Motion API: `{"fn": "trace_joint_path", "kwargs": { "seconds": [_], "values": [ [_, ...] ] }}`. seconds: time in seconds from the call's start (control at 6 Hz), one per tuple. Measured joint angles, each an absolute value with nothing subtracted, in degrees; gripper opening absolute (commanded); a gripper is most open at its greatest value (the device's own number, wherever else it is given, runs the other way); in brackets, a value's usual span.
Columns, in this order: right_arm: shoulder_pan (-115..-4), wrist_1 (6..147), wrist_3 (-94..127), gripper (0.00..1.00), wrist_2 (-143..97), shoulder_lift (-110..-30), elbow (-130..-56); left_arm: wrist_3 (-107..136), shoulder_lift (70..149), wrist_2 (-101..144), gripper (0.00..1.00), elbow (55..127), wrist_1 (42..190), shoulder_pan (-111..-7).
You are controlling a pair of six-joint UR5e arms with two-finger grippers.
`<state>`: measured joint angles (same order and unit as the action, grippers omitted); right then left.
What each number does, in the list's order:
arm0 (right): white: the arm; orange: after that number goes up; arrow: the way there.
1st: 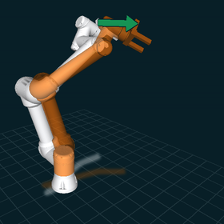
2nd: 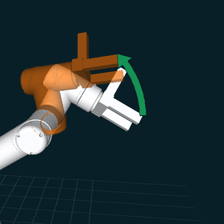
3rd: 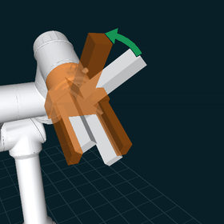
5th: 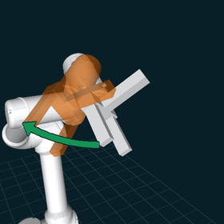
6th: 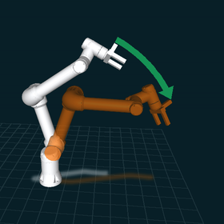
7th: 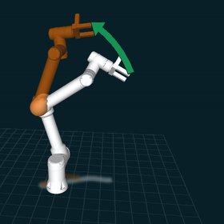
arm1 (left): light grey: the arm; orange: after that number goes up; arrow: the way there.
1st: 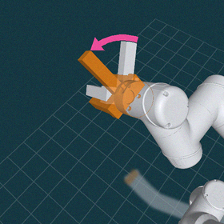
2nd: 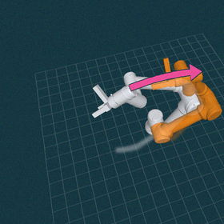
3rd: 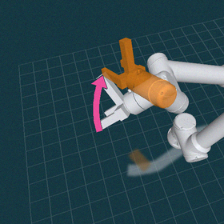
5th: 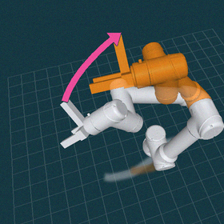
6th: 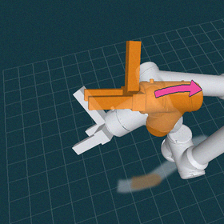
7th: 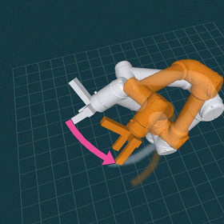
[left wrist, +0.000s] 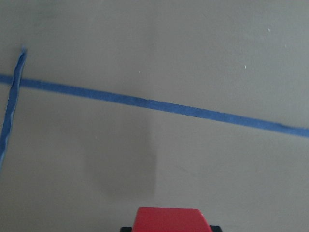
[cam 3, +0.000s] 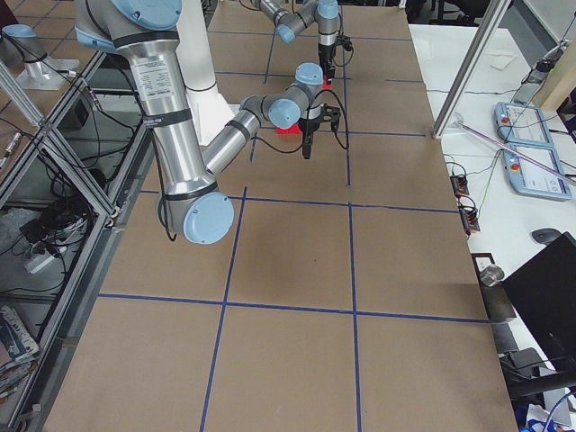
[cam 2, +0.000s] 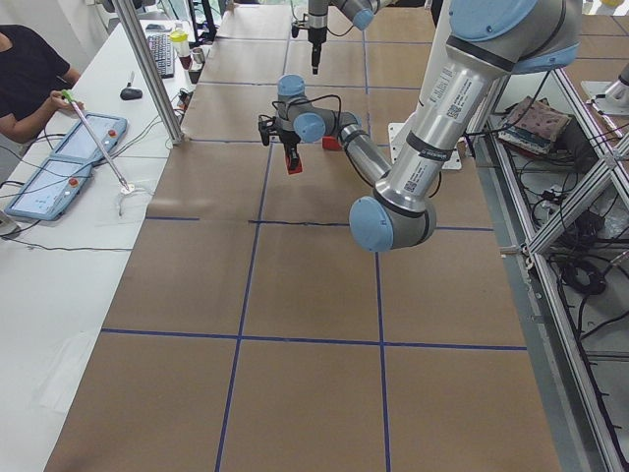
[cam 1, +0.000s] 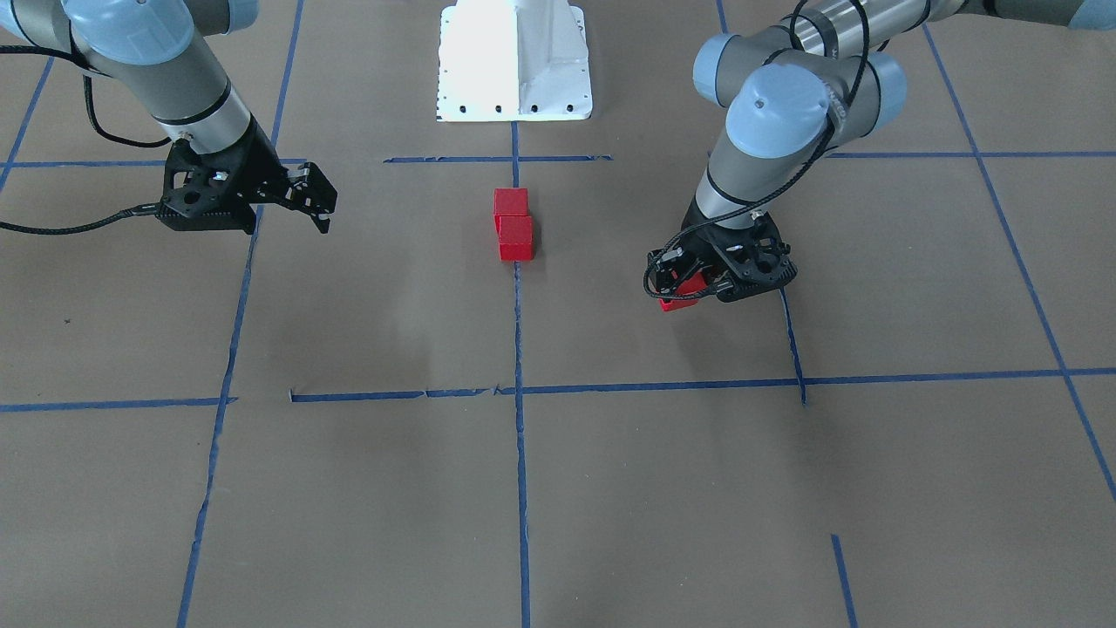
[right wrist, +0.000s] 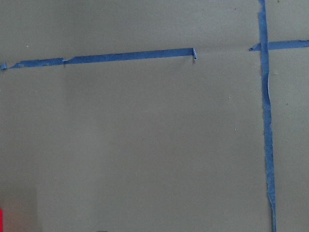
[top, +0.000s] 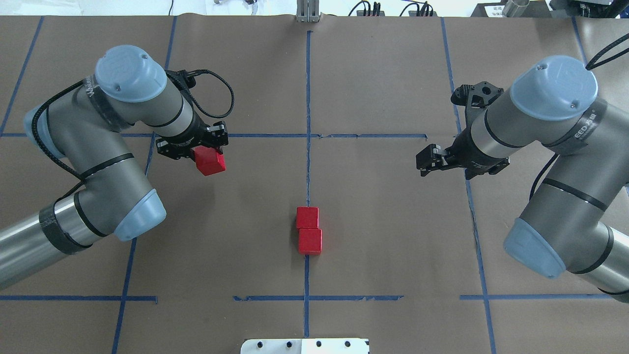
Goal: Form red blocks into L shape at center
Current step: 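Carry the cube with the left gripper beside the two-cube column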
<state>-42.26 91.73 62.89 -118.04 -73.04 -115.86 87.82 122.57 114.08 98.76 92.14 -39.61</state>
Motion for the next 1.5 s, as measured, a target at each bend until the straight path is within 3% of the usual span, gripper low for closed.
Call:
{"fn": "trace_joint_path", "kwargs": {
  "seconds": [0.67, 1.5],
  "values": [
    [-42.3, 91.7, 62.9, 1.0, -118.1, -73.3, -116.1, 134.6, 127.2, 104.2, 0.0, 100.6, 87.4, -29.5],
    [-42.4, 91.7, 63.0, 1.0, -118.2, -73.6, -116.5, 156.3, 128.8, 107.2, 0.0, 98.1, 83.0, -26.4]
  ]
}}
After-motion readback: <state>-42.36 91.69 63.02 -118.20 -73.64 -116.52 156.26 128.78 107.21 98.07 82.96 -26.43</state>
